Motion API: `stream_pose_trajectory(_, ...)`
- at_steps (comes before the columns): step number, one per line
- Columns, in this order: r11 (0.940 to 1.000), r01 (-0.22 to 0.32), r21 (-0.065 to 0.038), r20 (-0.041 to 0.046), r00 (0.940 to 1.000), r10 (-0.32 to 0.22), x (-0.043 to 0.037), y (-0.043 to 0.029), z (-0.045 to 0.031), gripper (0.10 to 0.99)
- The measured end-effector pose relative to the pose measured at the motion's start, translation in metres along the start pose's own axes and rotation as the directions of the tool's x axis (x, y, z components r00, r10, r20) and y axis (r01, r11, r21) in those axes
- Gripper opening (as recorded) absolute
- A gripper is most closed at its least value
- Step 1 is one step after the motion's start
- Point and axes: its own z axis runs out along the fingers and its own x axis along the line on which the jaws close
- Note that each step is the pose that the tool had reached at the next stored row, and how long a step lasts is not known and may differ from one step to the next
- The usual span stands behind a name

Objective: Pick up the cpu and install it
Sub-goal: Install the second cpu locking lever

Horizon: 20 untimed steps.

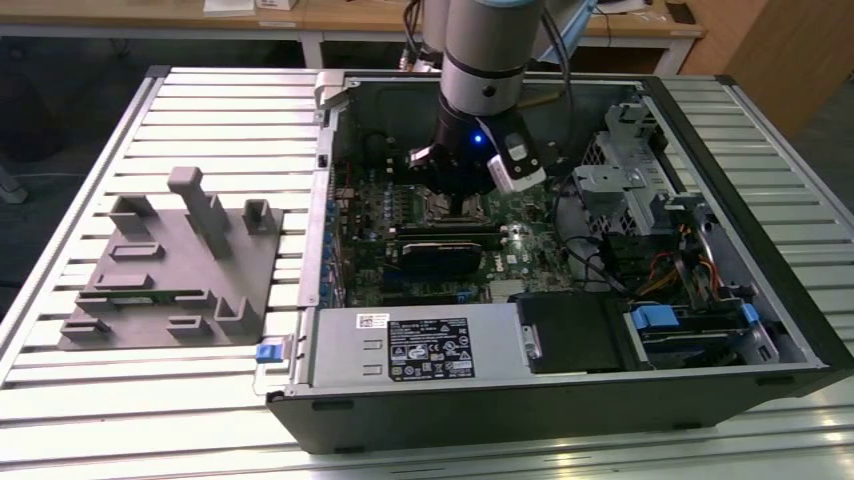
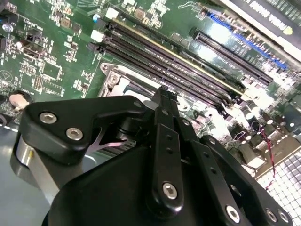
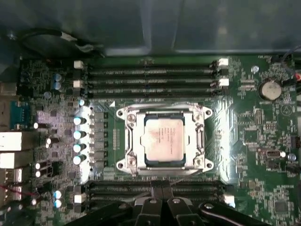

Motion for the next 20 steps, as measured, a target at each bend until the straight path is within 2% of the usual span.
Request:
stream_pose_trajectory(5,0.9998,0.000,-0.020,-0.0006,1.0000,0.000,0.0024,-0.0063,0.0012,0.106)
stream_pose_trajectory(10,0.9991,0.001,-0.043,-0.0014,1.0000,-0.001,0.0120,-0.0103,0.0025,0.106)
stream_pose_trajectory(14,0.9987,0.001,-0.052,-0.0017,1.0000,-0.001,0.0141,-0.0113,0.0069,0.106)
stream_pose_trajectory(20,0.9982,0.001,-0.060,-0.0020,1.0000,-0.001,0.0145,-0.0122,0.0158,0.106)
